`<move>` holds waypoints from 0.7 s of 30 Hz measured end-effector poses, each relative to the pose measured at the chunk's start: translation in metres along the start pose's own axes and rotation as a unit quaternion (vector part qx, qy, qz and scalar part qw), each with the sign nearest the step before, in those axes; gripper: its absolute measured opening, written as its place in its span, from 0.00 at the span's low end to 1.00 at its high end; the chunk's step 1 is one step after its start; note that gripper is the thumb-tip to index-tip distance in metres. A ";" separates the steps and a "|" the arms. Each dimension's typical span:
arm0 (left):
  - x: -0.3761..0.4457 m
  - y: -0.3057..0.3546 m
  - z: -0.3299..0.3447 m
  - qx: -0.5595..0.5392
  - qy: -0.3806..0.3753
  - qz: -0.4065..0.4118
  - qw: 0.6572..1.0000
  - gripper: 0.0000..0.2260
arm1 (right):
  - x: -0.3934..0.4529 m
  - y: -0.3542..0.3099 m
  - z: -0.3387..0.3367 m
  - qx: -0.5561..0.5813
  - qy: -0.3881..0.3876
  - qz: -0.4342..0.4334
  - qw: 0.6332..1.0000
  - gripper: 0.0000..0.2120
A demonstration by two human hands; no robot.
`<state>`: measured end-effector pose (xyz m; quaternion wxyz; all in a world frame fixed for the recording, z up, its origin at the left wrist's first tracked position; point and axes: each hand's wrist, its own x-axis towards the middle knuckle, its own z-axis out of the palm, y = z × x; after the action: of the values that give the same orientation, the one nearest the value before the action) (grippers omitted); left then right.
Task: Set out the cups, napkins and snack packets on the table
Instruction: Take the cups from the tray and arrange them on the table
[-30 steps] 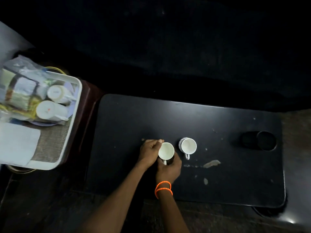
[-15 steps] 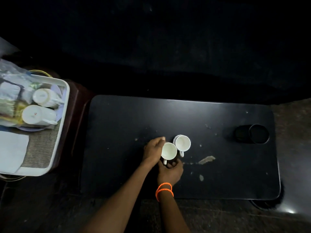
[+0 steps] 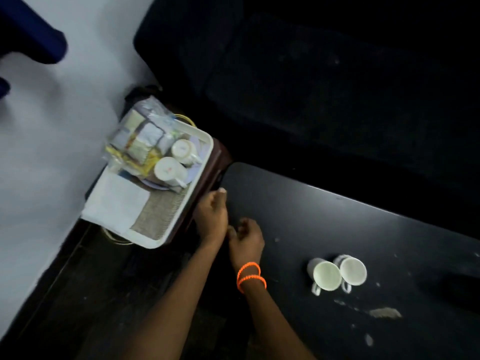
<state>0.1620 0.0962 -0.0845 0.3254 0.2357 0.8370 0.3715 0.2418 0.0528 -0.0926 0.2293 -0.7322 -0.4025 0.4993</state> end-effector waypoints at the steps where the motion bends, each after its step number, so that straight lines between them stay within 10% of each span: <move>1: 0.016 0.003 -0.017 -0.005 0.056 0.013 0.998 0.12 | 0.006 -0.015 0.012 -0.018 -0.018 -0.056 0.998 0.14; 6: 0.087 0.006 -0.084 -0.028 0.195 -0.013 0.980 0.15 | 0.029 -0.084 0.073 -0.109 -0.101 -0.242 0.959 0.20; 13: 0.136 0.006 -0.119 -0.195 -0.058 -0.246 0.948 0.28 | 0.043 -0.108 0.120 -0.199 -0.181 -0.204 0.941 0.37; 21: 0.113 -0.011 -0.125 -0.390 -0.043 -0.231 0.890 0.11 | 0.037 -0.090 0.095 0.108 -0.160 -0.116 0.974 0.11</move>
<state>-0.0062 0.1030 -0.0713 0.5033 -0.0947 0.6408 0.5718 0.1286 0.1278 -0.0844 0.2962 -0.5622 -0.4593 0.6206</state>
